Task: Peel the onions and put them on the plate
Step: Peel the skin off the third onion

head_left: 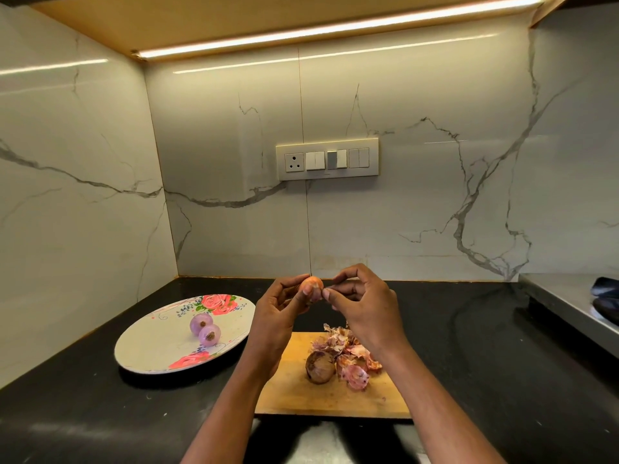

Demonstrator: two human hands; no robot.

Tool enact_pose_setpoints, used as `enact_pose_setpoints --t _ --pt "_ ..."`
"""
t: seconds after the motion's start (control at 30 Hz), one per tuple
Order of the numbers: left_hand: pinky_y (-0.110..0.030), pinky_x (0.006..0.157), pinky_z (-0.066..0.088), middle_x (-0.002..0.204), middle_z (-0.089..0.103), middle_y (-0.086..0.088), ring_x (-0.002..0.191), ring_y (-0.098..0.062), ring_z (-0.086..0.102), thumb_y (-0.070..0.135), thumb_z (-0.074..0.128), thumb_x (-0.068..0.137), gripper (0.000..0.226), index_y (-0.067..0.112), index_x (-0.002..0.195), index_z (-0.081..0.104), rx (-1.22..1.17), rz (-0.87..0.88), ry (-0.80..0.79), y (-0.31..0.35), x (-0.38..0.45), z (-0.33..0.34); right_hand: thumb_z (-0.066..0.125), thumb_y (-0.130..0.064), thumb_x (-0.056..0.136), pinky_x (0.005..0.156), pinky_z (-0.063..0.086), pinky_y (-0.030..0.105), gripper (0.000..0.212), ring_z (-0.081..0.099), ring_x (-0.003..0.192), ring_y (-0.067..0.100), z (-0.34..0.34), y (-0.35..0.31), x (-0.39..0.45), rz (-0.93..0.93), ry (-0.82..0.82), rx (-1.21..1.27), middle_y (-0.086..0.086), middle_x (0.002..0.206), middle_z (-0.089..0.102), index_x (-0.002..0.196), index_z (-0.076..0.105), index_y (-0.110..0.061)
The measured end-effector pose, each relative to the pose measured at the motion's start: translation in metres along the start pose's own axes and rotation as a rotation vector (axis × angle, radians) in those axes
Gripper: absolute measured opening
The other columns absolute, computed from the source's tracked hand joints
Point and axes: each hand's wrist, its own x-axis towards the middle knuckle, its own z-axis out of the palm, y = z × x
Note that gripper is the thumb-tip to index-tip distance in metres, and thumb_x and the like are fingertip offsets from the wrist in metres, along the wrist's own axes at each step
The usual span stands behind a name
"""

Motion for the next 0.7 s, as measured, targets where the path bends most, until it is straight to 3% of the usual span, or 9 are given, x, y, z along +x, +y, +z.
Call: enact_pose_setpoints --t 0.43,0.7 --pt "-0.022 0.081 0.056 0.109 0.072 0.006 0.101 -0.007 0.069 0.036 0.059 0.087 0.034 0.022 0.119 0.064 0.016 -0.041 -0.07 0.0008 -0.0014 0.0017 0.079 -0.03 0.084 0.068 0.05 0.004 0.026 0.063 0.077 -0.008 -0.0004 -0.0051 -0.0032 -0.191 -0.01 -0.196 -0.018 0.085 0.062 0.1 0.059 -0.027" --pt "-0.023 0.081 0.056 0.106 0.073 0.004 0.1 -0.011 0.069 0.038 0.056 0.088 0.036 0.021 0.119 0.063 0.044 -0.051 -0.105 0.0017 -0.0014 0.0008 0.078 -0.03 0.085 0.069 0.051 0.007 0.022 0.063 0.082 -0.003 0.0031 0.0003 -0.002 -0.266 0.026 -0.274 -0.012 0.094 0.067 0.102 0.067 -0.024"
